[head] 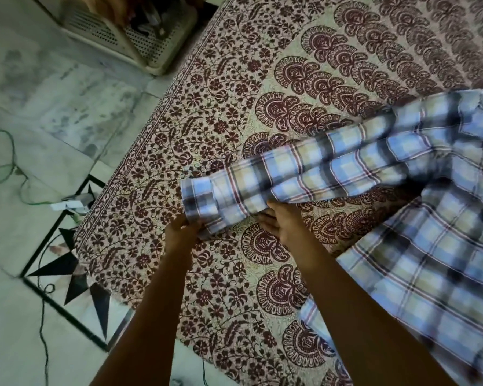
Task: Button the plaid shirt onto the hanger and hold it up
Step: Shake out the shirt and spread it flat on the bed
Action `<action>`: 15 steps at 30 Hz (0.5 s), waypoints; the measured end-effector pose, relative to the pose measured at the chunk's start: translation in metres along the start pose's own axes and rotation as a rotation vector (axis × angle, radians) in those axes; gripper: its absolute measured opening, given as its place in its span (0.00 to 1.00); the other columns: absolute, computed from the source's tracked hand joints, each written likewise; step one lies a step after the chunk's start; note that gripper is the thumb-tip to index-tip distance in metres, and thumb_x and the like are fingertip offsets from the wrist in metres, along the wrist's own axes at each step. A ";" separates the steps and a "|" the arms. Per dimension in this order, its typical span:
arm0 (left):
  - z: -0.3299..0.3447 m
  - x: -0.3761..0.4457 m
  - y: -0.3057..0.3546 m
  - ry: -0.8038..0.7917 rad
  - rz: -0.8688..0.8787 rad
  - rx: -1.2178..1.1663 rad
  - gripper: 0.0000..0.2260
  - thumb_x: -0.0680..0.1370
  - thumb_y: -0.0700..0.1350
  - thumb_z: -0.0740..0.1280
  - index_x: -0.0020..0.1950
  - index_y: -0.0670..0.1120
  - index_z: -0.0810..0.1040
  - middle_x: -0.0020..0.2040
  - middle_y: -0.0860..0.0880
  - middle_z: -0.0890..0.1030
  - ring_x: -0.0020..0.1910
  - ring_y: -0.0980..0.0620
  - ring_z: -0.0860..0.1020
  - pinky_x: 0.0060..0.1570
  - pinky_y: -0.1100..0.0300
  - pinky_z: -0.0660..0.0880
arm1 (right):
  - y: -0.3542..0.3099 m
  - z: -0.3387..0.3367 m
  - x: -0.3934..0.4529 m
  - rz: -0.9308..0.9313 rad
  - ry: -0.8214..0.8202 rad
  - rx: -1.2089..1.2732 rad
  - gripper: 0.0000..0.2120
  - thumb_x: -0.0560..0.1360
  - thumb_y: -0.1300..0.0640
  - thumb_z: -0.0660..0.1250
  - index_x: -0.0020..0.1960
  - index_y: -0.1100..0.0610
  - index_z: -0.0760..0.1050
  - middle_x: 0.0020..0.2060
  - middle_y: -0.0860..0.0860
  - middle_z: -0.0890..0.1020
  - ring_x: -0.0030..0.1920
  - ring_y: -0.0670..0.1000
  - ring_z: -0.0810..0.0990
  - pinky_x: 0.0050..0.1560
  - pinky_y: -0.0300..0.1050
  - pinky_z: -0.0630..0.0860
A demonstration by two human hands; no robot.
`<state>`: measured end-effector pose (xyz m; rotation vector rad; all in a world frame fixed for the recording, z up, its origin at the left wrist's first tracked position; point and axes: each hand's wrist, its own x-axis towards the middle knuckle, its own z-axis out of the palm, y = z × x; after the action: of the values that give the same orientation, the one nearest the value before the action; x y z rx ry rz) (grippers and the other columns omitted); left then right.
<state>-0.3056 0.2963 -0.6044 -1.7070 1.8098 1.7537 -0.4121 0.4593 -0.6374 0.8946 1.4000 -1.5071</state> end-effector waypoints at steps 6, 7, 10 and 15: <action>0.022 -0.015 0.001 0.361 0.161 0.395 0.11 0.72 0.37 0.67 0.53 0.44 0.79 0.58 0.40 0.74 0.58 0.37 0.73 0.53 0.46 0.73 | -0.007 -0.057 -0.024 -0.212 0.133 -0.209 0.06 0.76 0.56 0.64 0.47 0.58 0.76 0.35 0.54 0.78 0.34 0.51 0.75 0.33 0.41 0.69; 0.033 -0.024 0.008 0.380 0.223 0.470 0.11 0.71 0.38 0.67 0.52 0.44 0.79 0.59 0.39 0.74 0.60 0.37 0.70 0.57 0.44 0.69 | -0.012 -0.070 -0.029 -0.264 0.156 -0.237 0.06 0.76 0.57 0.63 0.44 0.58 0.77 0.33 0.53 0.78 0.31 0.50 0.74 0.33 0.41 0.69; 0.081 -0.052 0.033 0.389 0.380 0.583 0.11 0.71 0.42 0.64 0.52 0.46 0.78 0.62 0.38 0.72 0.63 0.37 0.67 0.61 0.42 0.65 | -0.032 -0.122 -0.057 -0.391 0.187 -0.332 0.10 0.76 0.59 0.62 0.37 0.49 0.73 0.33 0.46 0.76 0.29 0.40 0.76 0.32 0.33 0.72; 0.167 -0.093 0.054 0.300 0.618 0.651 0.10 0.72 0.37 0.64 0.52 0.44 0.79 0.63 0.38 0.71 0.63 0.34 0.67 0.59 0.41 0.63 | -0.051 -0.218 -0.086 -0.420 0.271 -0.214 0.10 0.75 0.61 0.63 0.37 0.50 0.73 0.38 0.50 0.79 0.38 0.46 0.78 0.46 0.46 0.76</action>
<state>-0.4082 0.4606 -0.5610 -1.2548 2.8430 0.8356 -0.4397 0.6860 -0.5636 0.7188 2.0038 -1.5355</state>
